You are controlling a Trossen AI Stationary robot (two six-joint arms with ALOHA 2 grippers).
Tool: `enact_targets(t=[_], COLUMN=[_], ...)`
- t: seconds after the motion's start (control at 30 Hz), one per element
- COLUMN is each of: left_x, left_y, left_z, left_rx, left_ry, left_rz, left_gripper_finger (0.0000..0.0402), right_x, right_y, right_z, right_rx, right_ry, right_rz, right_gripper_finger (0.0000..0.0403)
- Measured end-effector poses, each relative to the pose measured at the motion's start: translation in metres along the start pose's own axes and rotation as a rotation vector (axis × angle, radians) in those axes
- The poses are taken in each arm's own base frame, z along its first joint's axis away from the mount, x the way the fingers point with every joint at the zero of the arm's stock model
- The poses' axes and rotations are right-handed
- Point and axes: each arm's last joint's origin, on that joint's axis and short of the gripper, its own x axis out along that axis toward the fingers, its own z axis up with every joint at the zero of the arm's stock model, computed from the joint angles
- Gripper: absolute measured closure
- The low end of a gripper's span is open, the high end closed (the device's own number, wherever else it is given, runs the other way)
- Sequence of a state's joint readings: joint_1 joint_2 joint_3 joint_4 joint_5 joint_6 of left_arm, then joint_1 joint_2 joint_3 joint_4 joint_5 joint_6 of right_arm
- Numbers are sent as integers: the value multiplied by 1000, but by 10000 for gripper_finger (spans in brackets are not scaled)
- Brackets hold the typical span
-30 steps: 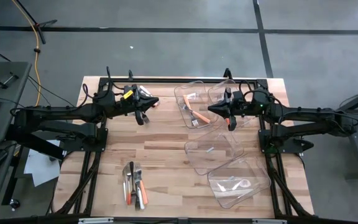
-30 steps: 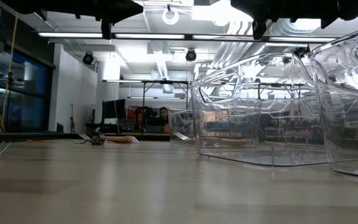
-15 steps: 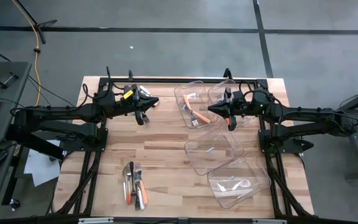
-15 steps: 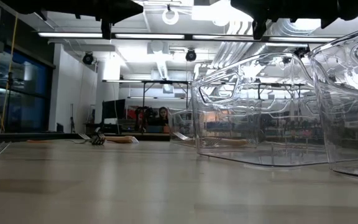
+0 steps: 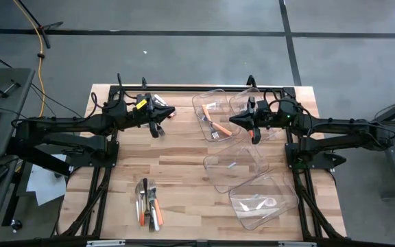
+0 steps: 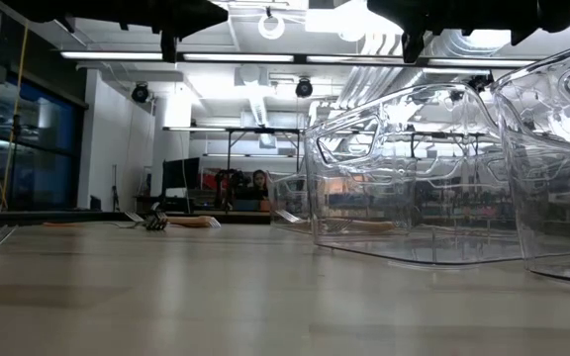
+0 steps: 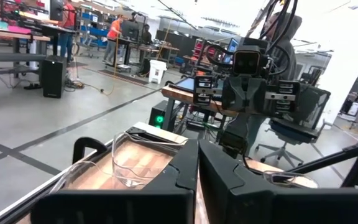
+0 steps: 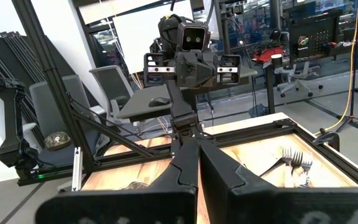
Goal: Sort silverware by color (type)
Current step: Put the orange fork into the right transparent bin
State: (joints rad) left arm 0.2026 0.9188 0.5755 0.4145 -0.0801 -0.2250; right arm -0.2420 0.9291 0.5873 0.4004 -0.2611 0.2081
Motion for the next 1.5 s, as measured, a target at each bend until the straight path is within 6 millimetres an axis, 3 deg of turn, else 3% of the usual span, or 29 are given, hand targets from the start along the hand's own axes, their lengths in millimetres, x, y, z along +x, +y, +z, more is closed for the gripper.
enact_targets(t=[0.77, 1.1, 1.3, 1.4, 1.5], left_x=[0, 0, 2, 4, 5], left_y=[0, 2, 11, 23, 39], left_z=[0, 1, 1, 3, 7], left_rx=[20, 19, -68, -106, -108], left_ry=[-2, -15, -48, 16, 197], left_rz=[10, 57, 218, 302, 435], left_gripper_finger=[230, 224, 231, 237, 243], right_x=[0, 0, 0, 0, 0], right_y=[0, 0, 0, 0, 0], right_z=[0, 0, 0, 0, 0], right_rx=[0, 0, 0, 0, 0], right_ry=[0, 0, 0, 0, 0], right_rz=[0, 1, 0, 0, 0], right_gripper_finger=[403, 403, 403, 403, 403])
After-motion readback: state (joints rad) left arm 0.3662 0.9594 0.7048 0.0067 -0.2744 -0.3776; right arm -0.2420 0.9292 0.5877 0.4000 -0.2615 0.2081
